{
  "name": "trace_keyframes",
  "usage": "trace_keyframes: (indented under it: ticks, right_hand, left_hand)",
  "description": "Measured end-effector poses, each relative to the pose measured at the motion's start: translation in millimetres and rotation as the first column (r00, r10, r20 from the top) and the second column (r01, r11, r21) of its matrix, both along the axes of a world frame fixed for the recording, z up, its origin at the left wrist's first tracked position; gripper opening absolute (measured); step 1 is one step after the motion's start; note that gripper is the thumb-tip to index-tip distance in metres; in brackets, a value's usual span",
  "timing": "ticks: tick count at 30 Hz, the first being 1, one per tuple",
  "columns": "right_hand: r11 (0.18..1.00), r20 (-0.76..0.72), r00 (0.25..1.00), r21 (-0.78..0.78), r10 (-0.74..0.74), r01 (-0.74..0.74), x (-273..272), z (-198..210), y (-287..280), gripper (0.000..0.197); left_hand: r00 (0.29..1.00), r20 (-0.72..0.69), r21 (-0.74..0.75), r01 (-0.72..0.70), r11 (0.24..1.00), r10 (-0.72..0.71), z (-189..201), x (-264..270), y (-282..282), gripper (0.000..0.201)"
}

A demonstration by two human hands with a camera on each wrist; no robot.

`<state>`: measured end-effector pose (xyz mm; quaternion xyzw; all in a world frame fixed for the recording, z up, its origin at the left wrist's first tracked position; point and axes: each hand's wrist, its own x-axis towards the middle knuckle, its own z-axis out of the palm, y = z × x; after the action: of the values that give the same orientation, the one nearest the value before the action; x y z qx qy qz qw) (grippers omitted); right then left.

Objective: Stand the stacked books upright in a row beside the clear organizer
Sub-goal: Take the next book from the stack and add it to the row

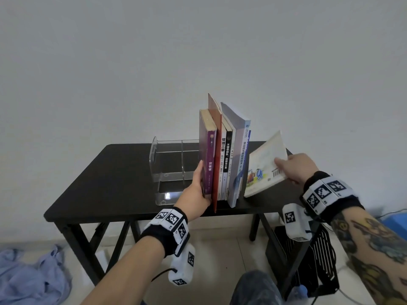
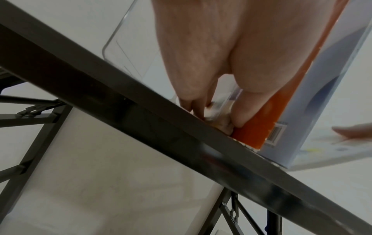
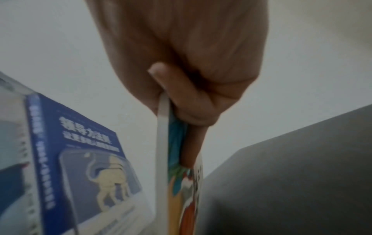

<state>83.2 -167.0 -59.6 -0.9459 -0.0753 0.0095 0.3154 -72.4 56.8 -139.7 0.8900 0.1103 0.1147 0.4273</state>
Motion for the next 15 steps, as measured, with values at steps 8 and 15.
trace_keyframes:
  ticks: [8, 15]
  right_hand:
    - [0.87, 0.646, 0.727, 0.473, -0.233, -0.142, -56, 65, 18, 0.032]
    - [0.619, 0.587, 0.803, 0.668, -0.097, -0.414, -114, 113, 47, 0.009]
  left_hand:
    - [1.0, -0.02, -0.076, 0.019, 0.997, -0.021, 9, -6, 1, 0.107]
    - [0.999, -0.034, -0.102, 0.006, 0.995, -0.01, 6, -5, 2, 0.107]
